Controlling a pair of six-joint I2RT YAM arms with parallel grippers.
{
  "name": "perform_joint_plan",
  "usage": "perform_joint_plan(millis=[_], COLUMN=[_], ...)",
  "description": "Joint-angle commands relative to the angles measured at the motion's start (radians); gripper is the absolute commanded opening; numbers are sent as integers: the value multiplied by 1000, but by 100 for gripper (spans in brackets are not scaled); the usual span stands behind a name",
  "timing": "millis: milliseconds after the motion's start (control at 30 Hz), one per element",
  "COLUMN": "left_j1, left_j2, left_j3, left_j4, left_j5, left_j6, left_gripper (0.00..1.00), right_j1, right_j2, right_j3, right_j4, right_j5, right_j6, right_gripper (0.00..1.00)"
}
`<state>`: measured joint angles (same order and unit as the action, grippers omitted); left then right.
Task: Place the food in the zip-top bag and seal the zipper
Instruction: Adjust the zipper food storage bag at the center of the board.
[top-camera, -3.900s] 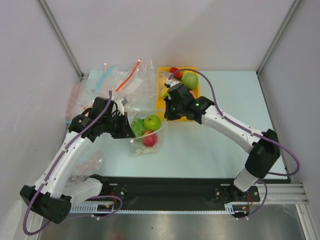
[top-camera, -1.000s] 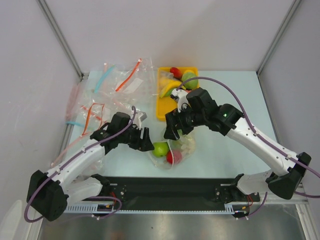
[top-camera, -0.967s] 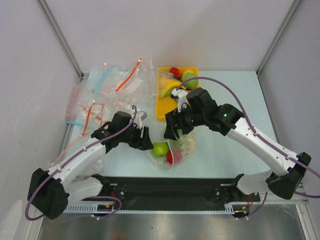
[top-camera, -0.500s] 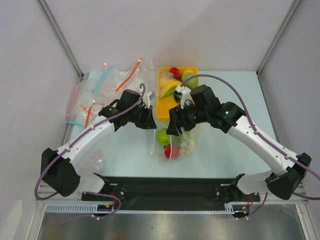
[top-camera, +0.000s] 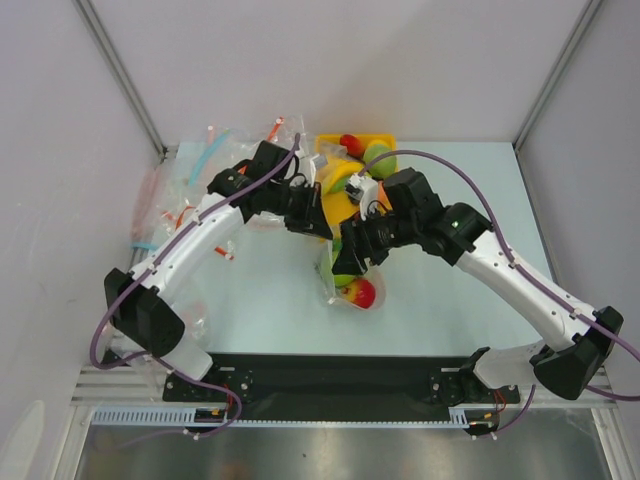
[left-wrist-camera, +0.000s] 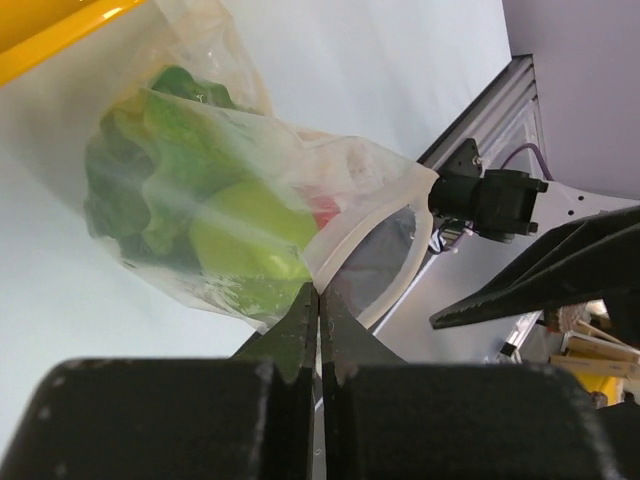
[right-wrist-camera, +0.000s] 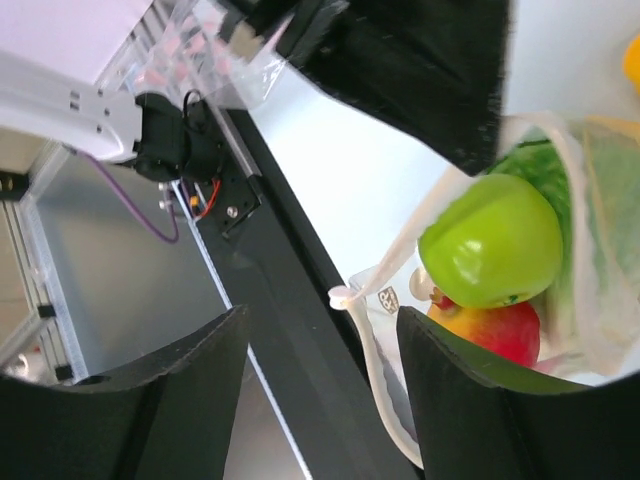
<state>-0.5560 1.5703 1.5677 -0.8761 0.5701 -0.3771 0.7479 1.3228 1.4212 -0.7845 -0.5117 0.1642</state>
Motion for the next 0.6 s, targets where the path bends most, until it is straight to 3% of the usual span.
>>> perform_joint_plan(millis=[0,400,567], left_j1=[-4,5,5], left_j2=[17,76,85], left_j3=[63,138,146], left_j4=[-23,-26,-4], left_j5=[70,57,65], left_j6=[-14,-16,-32], left_gripper=[0,0,0], right_j1=[22,96,154], right_j2=[18,73,75], right_j3=[39,-39,-128], right_j4=[4,-62,-20], right_j5=[-57,31,183], right_j6=[-66,-244,-276], right_gripper=[65,65,63])
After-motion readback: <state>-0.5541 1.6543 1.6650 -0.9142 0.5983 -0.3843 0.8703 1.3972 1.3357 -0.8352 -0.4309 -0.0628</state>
